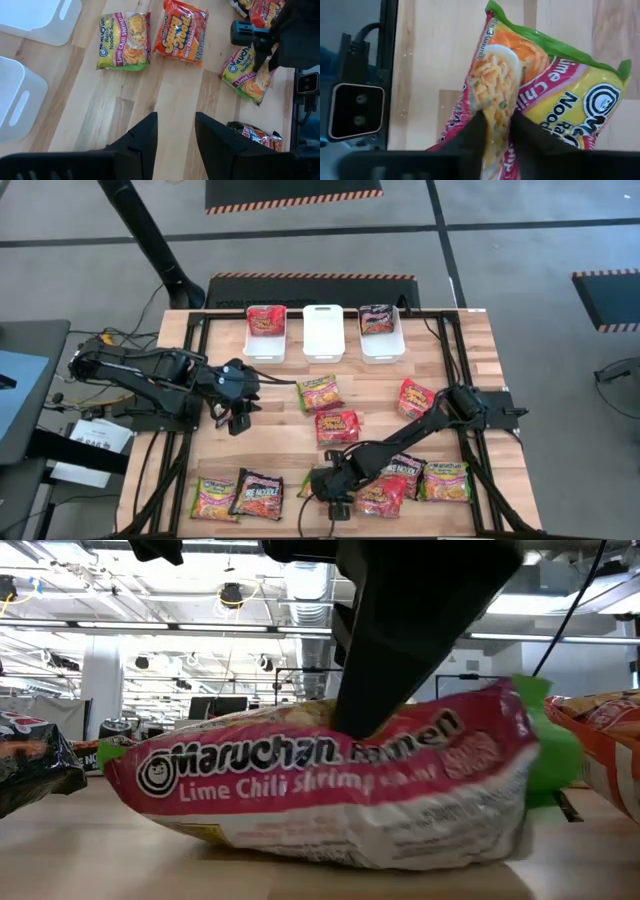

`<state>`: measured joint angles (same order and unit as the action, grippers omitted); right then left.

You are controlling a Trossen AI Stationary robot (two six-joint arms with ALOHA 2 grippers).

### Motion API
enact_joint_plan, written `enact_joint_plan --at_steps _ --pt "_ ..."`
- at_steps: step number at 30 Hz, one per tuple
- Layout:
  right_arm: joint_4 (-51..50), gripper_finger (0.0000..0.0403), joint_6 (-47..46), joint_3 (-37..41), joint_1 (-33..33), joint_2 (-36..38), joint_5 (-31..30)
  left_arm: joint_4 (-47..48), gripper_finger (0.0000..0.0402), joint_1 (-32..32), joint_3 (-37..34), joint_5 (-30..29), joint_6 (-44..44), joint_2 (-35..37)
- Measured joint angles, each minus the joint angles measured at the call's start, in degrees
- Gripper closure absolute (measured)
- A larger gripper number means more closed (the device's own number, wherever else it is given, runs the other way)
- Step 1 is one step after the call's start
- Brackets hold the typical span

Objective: Sort Maruchan noodles
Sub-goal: Put the green noodle pack into the middle white bin

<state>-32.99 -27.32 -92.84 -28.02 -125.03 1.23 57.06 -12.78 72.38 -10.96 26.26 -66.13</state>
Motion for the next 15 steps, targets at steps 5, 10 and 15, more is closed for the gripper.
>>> enact_joint_plan --at_steps 5,10,15 --pt "-0.4 0.0386 -0.3 -0.5 0.4 0.1 0.6 0.0 0.0286 0.0 0.0 0.0 -0.1 0.0" --pt "-4.6 0.0386 2.0 -4.8 0.5 -0.3 0.4 0.0 0.0286 0.0 0.0 0.0 -0.4 0.0" --pt "-12.6 0.0389 5.2 -10.2 0.5 -0.6 -2.6 0.3 0.0286 0.0 0.0 0.0 -0.5 0.0"
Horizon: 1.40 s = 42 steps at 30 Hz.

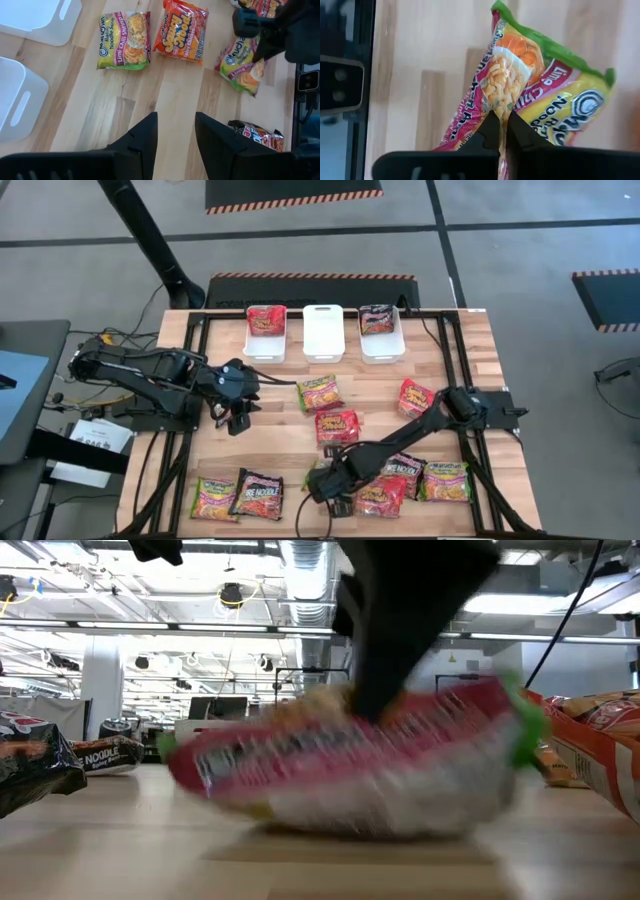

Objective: Sort Maruchan noodles
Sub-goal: Put the green noodle pack into the middle white bin

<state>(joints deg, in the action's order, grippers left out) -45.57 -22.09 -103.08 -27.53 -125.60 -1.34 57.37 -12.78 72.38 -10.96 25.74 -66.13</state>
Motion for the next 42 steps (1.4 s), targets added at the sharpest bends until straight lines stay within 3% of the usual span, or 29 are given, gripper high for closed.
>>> enact_joint_plan --at_steps 15,25,31,42 --pt "-18.2 0.039 3.0 -10.3 0.2 0.2 -8.4 0.2 0.0286 0.0 0.0 -0.1 -1.1 0.0" --pt "-30.6 0.0394 6.8 -13.5 2.7 0.4 -12.5 0.1 0.0286 0.3 0.0 -6.7 -2.8 0.0" --pt "-37.8 0.0394 10.4 -13.5 5.2 1.2 -16.6 0.2 0.0286 2.4 0.0 -7.0 -3.1 0.4" --pt "-39.3 0.0394 21.5 -13.5 16.0 9.6 -25.9 0.2 0.0286 7.6 0.0 -7.1 -6.2 1.4"
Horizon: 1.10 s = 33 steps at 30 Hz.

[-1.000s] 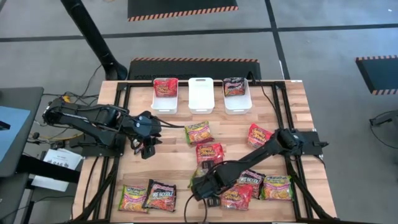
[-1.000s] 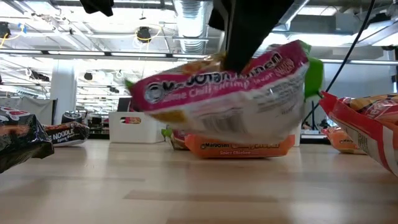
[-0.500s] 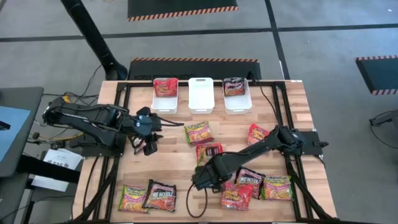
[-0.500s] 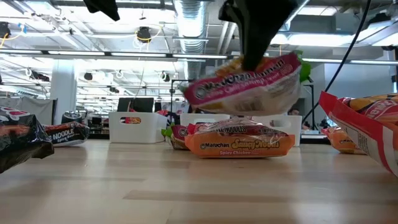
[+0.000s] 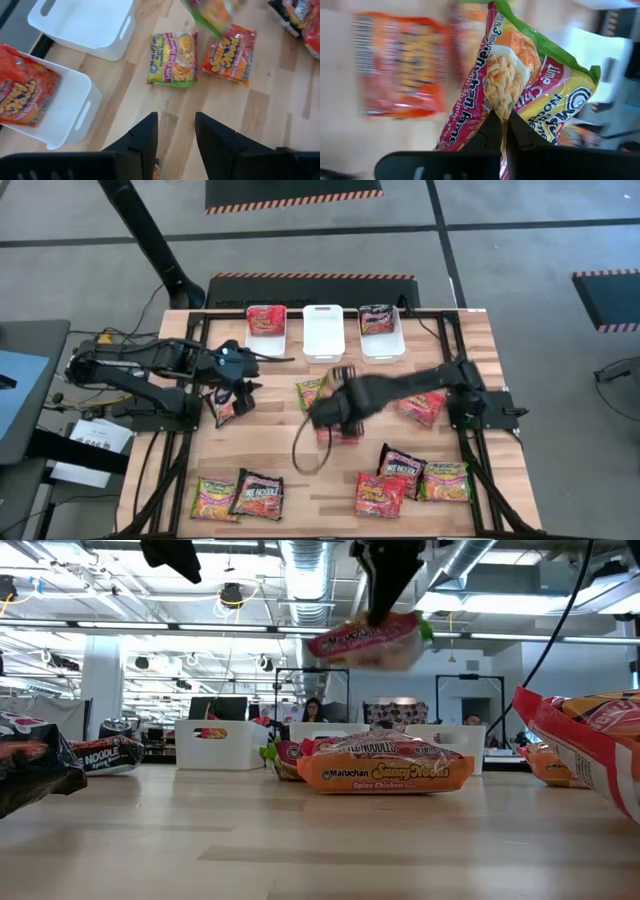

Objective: Sort Maruchan noodles
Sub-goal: Put the green noodle pack into the middle white bin

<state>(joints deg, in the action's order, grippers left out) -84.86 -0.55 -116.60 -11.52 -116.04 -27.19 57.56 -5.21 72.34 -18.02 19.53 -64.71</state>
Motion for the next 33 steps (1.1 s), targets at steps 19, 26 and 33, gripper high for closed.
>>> enact_joint_plan --at_steps 19,26,33 --pt "18.5 0.0394 37.4 0.1 25.5 4.0 1.9 0.0 0.0286 6.6 0.0 1.6 -1.9 0.0" --pt "26.1 0.0393 45.8 -0.1 31.3 1.7 9.1 0.0 0.0286 8.5 0.0 1.6 -1.8 0.0" --pt "28.0 0.0393 51.6 0.1 34.6 -4.1 10.6 0.0 0.0286 10.2 0.0 1.6 -1.7 0.0"
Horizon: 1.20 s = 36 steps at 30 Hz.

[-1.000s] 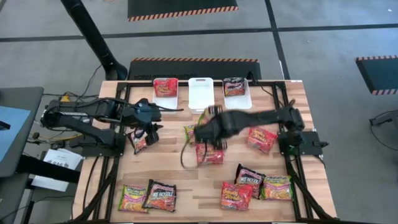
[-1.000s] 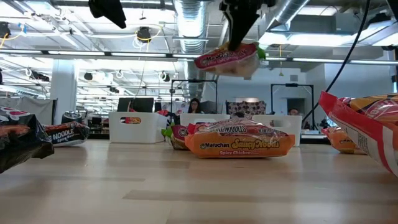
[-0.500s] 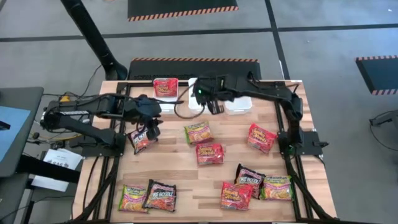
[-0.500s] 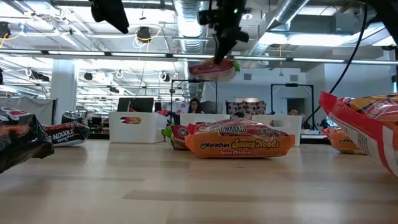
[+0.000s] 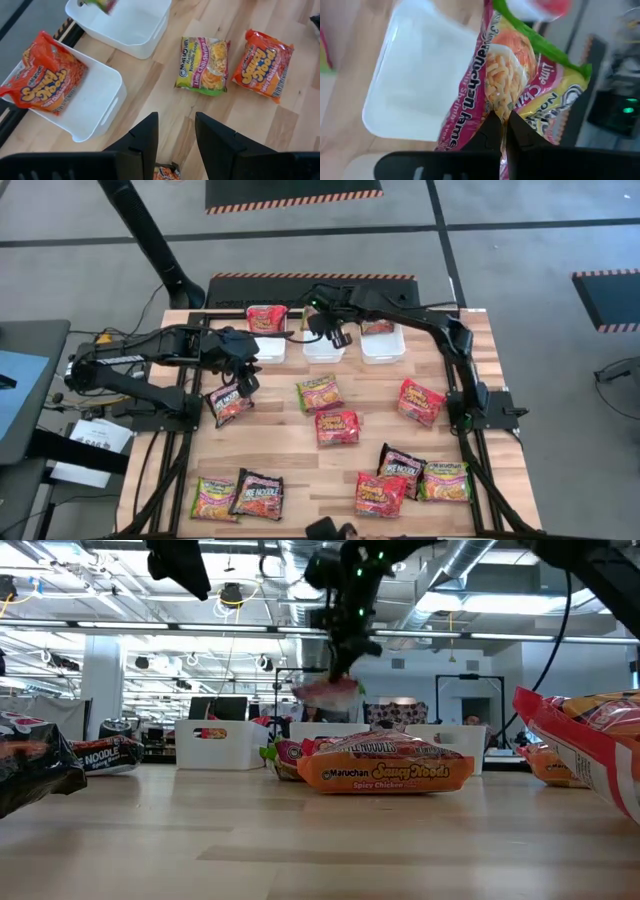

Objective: Sort Maruchan noodles
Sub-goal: Put the green noodle pack into the middle white bin

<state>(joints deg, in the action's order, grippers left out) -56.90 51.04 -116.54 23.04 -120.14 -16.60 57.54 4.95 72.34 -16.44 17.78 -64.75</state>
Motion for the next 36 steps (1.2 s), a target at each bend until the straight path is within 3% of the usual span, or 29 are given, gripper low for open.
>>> enact_joint_plan --at_steps 7,19,27,36 --pt "1.7 0.0393 1.9 0.0 1.9 -3.9 0.0 0.0 0.0286 1.7 0.0 0.0 0.2 0.0" --pt "4.8 0.0375 1.3 -0.1 4.8 -4.1 3.4 0.0 0.0286 3.8 0.0 0.0 0.3 0.0" --pt "5.6 0.0363 4.8 -0.1 5.5 -5.8 3.1 0.0 0.0286 3.8 0.0 1.0 0.4 0.0" --pt "9.0 0.0361 2.2 -0.1 5.1 -5.9 1.8 0.0 0.0286 3.8 0.0 1.1 0.4 0.0"
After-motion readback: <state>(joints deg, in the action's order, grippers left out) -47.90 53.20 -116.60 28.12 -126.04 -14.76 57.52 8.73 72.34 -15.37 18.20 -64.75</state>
